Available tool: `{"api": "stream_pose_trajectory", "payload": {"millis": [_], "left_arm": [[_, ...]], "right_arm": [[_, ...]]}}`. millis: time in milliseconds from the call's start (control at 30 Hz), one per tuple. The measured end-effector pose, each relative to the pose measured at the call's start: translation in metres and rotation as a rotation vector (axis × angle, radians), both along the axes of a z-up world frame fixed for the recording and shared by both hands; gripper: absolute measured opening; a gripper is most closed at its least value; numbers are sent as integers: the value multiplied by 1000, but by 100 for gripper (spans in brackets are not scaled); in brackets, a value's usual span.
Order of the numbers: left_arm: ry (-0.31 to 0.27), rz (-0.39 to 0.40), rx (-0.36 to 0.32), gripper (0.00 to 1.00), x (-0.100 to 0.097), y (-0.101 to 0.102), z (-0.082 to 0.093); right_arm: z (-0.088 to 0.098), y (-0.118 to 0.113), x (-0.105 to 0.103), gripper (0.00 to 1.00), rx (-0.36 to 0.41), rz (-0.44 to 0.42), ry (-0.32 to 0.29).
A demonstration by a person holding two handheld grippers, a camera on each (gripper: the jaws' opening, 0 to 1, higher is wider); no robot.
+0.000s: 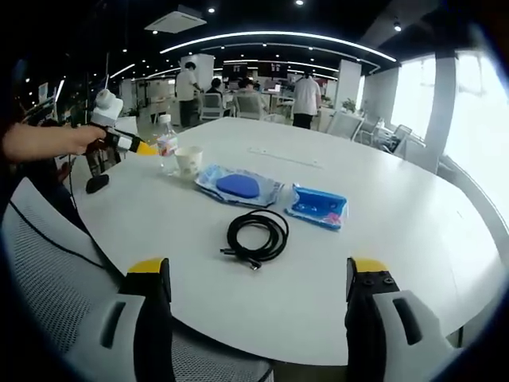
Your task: Arrange the tabletop items into an orderly group along one side of the table until the central work area is clear of visible clutter.
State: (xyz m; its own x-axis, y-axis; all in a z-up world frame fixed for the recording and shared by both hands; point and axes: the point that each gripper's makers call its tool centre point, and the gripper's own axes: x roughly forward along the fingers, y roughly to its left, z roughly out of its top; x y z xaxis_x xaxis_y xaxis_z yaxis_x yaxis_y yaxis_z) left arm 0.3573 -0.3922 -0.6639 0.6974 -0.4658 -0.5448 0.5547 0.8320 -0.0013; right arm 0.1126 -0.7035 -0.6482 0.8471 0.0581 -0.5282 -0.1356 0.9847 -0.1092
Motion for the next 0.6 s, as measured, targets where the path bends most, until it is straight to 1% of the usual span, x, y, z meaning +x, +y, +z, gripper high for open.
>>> {"api": "stream_pose_trajectory", "payload": {"millis": [167, 367, 467, 567, 600], "left_arm": [[-8, -25, -1, 65, -15, -6, 2], [-13, -69, -7, 68, -42, -10, 5], [-22, -83, -3, 72, -54, -10, 7], [-6, -114, 15, 75, -65, -9, 2], [-9, -119, 18, 76, -69, -9, 1]], "right_arm": [[-2, -3, 1, 90, 2, 6, 4], [-5, -5, 3, 91, 17, 19, 19], [-5, -7, 2, 92, 18, 31, 26], [-6, -8, 2, 92, 17, 40, 37], [-6, -8, 2, 92, 14, 43, 39]]}}
